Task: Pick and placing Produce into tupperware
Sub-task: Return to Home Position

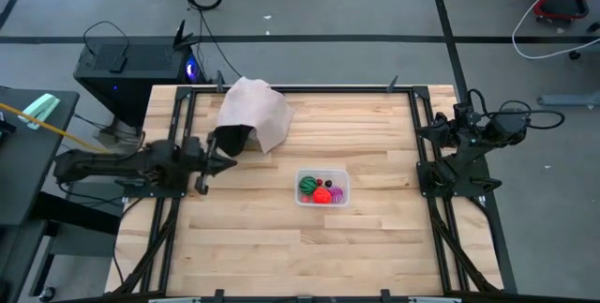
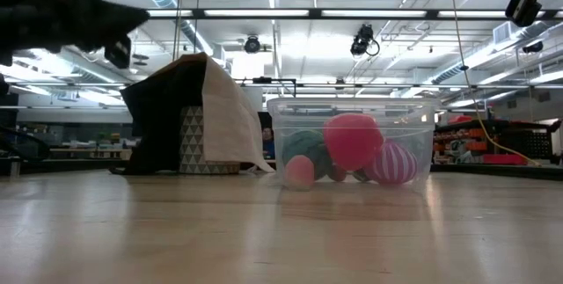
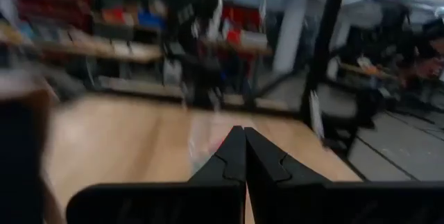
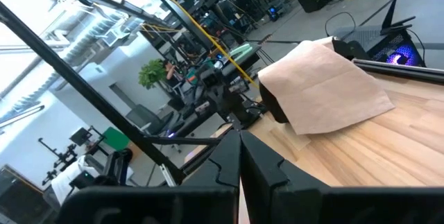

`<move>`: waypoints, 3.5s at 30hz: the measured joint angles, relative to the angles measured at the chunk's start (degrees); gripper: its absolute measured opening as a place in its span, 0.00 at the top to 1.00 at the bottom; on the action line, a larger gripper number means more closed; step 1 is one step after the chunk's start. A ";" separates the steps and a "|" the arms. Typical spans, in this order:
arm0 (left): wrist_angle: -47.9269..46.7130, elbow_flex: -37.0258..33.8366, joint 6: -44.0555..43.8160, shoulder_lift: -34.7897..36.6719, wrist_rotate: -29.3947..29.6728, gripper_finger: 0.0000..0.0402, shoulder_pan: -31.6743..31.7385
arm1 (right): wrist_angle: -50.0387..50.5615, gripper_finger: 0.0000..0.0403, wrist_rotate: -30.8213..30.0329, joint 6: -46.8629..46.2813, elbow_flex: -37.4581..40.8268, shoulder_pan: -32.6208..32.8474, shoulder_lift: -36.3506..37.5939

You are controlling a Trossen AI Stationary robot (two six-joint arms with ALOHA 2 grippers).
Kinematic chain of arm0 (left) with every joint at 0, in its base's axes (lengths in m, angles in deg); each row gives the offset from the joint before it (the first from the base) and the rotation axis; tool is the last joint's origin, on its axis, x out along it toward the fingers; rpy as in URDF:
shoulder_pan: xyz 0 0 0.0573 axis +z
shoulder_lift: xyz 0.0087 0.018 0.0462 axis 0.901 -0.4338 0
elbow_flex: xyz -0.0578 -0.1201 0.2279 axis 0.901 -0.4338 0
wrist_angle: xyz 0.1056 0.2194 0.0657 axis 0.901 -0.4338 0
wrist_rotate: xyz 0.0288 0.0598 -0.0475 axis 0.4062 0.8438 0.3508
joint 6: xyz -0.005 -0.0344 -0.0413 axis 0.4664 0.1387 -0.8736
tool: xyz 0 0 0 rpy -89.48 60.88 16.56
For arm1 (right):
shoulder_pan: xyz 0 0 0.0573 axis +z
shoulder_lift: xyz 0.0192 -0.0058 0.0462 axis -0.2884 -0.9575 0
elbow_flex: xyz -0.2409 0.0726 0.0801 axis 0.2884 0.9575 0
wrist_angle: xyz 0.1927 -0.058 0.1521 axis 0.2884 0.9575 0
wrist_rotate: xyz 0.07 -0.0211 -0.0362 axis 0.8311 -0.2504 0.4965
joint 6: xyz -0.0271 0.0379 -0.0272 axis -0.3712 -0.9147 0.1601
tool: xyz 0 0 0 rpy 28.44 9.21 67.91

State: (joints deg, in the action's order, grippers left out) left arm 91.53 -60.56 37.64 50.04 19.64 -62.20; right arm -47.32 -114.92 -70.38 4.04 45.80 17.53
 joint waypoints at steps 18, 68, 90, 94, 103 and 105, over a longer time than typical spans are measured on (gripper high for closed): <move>-9.36 0.00 0.47 9.39 2.87 1.00 0.00 | -0.06 0.97 0.01 -0.45 0.01 0.00 0.00; -16.34 -0.02 -10.86 9.28 1.40 0.91 -0.04 | -33.58 1.00 20.58 48.61 -7.65 -0.02 0.04; -16.26 -0.02 -10.87 9.28 1.40 0.91 -0.04 | -72.89 1.00 26.13 43.60 23.20 -0.02 0.11; -16.26 -0.02 -10.87 9.28 1.41 0.92 -0.06 | -82.22 1.00 25.75 43.54 28.51 -0.02 0.13; -16.26 -0.02 -10.84 9.28 1.42 0.94 -0.04 | -100.69 1.00 26.35 49.57 35.17 -0.02 0.13; -16.26 -0.02 -10.86 9.28 1.42 0.93 -0.04 | -103.02 1.00 26.46 51.50 35.38 -0.02 0.13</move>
State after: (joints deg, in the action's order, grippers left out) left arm 75.27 -60.58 26.78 59.32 21.06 -62.25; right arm -150.34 -88.46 -18.88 39.43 45.78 17.66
